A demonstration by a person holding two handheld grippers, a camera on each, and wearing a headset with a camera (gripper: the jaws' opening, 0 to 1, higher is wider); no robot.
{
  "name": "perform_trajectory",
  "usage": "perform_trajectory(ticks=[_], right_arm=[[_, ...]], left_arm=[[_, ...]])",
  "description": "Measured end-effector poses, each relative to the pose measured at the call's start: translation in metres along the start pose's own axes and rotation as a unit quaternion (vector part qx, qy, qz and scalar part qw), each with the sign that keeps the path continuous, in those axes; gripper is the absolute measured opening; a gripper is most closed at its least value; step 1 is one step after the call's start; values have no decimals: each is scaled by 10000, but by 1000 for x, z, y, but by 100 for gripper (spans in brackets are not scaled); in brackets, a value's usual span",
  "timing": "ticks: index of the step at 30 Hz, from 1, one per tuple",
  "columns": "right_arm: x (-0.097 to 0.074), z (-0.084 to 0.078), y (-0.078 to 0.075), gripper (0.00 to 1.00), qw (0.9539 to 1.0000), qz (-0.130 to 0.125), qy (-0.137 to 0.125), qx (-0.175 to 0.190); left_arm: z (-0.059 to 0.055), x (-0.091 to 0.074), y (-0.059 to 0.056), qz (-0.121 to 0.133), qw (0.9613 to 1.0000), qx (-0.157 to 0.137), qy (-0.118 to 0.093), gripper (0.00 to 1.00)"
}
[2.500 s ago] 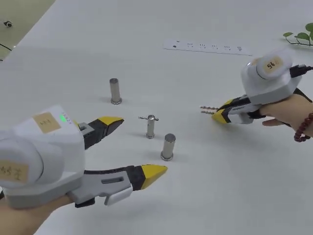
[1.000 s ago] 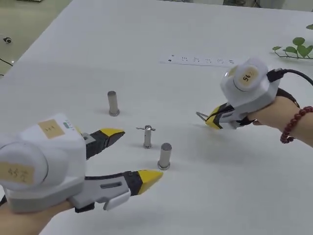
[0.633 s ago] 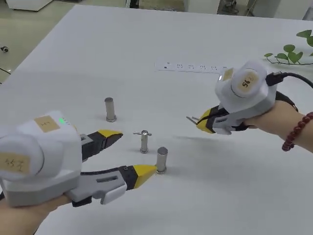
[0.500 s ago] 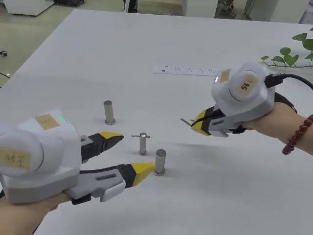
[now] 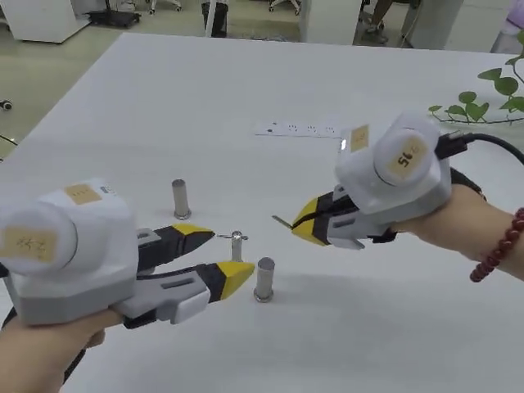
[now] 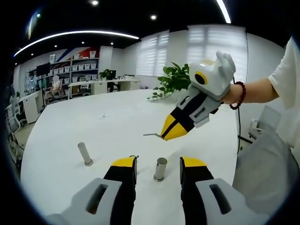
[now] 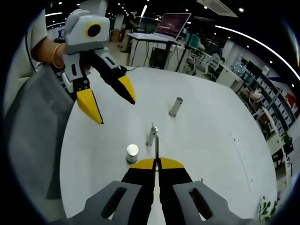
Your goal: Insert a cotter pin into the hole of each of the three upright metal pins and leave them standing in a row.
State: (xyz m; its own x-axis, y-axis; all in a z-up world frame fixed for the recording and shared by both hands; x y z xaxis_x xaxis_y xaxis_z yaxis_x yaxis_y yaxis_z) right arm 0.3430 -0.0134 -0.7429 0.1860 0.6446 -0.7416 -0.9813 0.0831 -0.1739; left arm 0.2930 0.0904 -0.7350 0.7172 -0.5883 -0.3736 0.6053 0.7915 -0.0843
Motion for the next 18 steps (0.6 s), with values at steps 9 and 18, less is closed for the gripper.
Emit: perform_trajectory(ticks=[9,18], right_arm=[[1,15,15,2,9994,125,-139,-290],[-1,23,28,2,9975,144,-155,-677]], left_arm=[[3,7,-2,-71,9998,-201,46,28],[4,9,-8,-224,9987,-458,94,20]])
Point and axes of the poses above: the centre of the closed fingertips' face, and the gripper's own axes: x roughly forward along the fingers, y roughly to its left, z roughly out of its top, the point moved 4 cm from there along -x, roughly backward along the fingers, and after that the axes turned 6 degrees about z, right-handed, at the moved point
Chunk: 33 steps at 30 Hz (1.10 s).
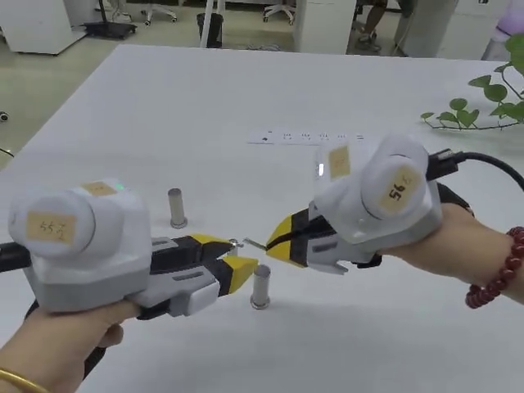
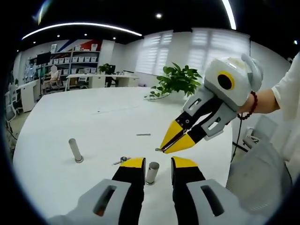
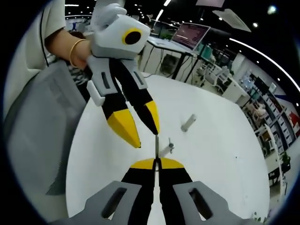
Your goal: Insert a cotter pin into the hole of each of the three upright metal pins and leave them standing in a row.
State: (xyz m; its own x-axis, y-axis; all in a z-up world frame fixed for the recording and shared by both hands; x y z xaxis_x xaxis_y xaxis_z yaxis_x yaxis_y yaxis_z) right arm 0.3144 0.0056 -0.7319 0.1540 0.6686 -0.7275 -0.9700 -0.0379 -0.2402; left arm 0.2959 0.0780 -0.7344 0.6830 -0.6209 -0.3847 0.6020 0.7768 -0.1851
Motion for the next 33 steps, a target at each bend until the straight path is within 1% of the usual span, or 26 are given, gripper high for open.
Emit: perform_trajectory(ticks=[4,9,12,14,24,29,33], right_arm=[[0,2,5,2,9997,-2,54,-219],[-1,3,9,2,9988,-23,133,-466],[-1,5,12,2,9986,-2,117,-523],[-2,5,13,2,9978,-34,156,-648],[-2,8,17,2,9955,-50,191,-923],[-2,8,18,2,9949,-41,219,-979],[-2,8,18,2,9935,-63,264,-1102]], left_arm=[[0,1,-3,-93,9998,-186,29,17],[-1,2,-6,-184,9993,-310,80,13],[-1,2,-8,-234,9989,-399,100,11],[-1,2,-9,-272,9985,-466,106,9],[-4,2,-12,-355,9964,-732,220,2],[-5,2,-13,-379,9952,-868,260,2],[-5,2,-14,-396,9935,-1028,274,2]])
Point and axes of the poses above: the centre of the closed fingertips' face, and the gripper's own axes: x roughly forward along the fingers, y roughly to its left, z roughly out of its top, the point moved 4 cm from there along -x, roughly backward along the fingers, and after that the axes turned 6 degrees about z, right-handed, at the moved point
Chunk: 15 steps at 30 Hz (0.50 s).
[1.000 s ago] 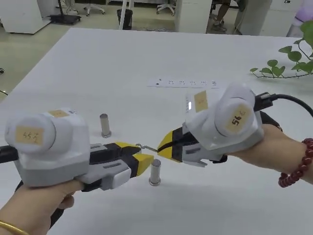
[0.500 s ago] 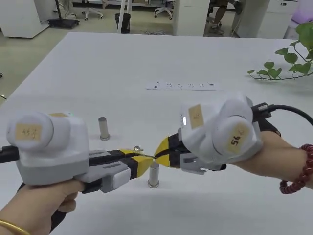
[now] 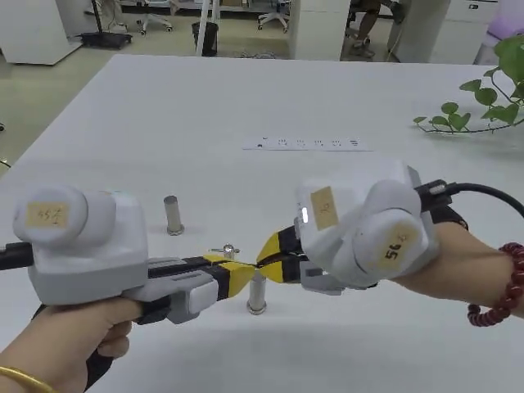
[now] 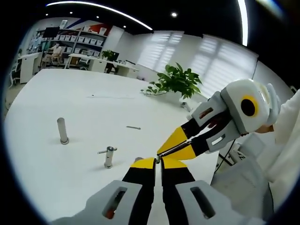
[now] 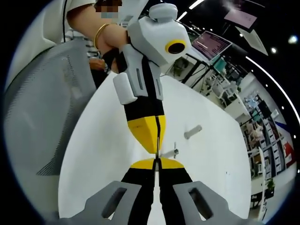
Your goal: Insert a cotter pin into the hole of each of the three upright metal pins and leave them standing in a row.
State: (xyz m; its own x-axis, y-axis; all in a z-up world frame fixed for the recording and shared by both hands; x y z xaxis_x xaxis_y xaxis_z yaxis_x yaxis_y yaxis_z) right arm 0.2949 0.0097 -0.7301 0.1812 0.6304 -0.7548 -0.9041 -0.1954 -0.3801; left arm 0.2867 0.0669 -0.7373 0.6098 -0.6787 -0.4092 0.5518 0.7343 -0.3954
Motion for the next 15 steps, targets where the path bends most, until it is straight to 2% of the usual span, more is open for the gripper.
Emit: perform_trajectory(ticks=[6,15], right_arm=[[0,0,1,2,10000,-35,7,-63],[0,0,0,2,10000,-81,4,-45]], left_arm=[[3,0,0,-55,9996,-279,-81,2],[1,0,0,-66,9989,-462,-57,2]])
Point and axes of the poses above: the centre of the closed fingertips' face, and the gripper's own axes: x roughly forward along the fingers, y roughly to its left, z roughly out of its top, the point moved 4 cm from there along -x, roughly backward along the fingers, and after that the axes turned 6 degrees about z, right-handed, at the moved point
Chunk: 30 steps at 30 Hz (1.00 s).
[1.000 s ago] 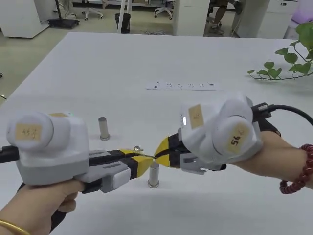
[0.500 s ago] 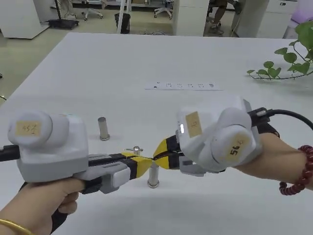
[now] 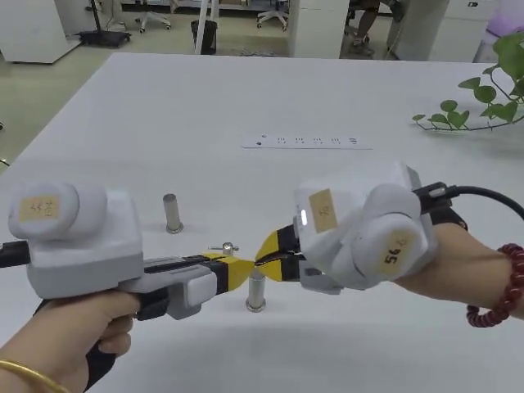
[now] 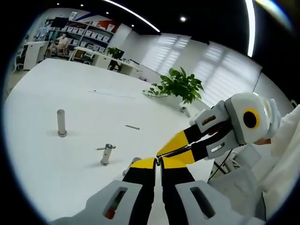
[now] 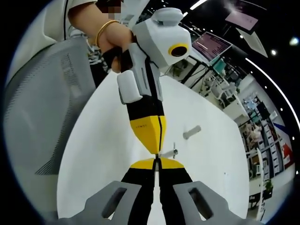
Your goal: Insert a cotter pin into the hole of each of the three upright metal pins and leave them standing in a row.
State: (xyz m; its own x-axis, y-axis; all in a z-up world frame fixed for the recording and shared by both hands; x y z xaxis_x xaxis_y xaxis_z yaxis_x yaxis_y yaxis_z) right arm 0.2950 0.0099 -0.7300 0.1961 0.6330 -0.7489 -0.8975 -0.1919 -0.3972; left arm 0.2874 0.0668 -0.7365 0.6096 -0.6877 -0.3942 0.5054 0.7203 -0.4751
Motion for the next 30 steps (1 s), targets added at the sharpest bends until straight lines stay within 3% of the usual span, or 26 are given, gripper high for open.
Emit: perform_trajectory(ticks=[4,9,22,26,30], right_arm=[[1,1,0,2,10000,-20,-4,-25],[1,2,-1,3,10000,-31,-41,-29],[1,3,-2,5,9995,-120,-253,134],[-1,0,-2,9,9981,-80,-386,478],[-4,-2,-2,11,9889,112,-761,1270]], left_arm=[[0,-1,0,-9,10000,60,-6,1],[0,-2,3,-59,9998,-162,-85,1],[2,-3,4,-44,9994,-309,-164,0],[3,-3,3,-52,9995,-251,-196,0],[3,-5,4,-3,9997,-108,-235,0]])
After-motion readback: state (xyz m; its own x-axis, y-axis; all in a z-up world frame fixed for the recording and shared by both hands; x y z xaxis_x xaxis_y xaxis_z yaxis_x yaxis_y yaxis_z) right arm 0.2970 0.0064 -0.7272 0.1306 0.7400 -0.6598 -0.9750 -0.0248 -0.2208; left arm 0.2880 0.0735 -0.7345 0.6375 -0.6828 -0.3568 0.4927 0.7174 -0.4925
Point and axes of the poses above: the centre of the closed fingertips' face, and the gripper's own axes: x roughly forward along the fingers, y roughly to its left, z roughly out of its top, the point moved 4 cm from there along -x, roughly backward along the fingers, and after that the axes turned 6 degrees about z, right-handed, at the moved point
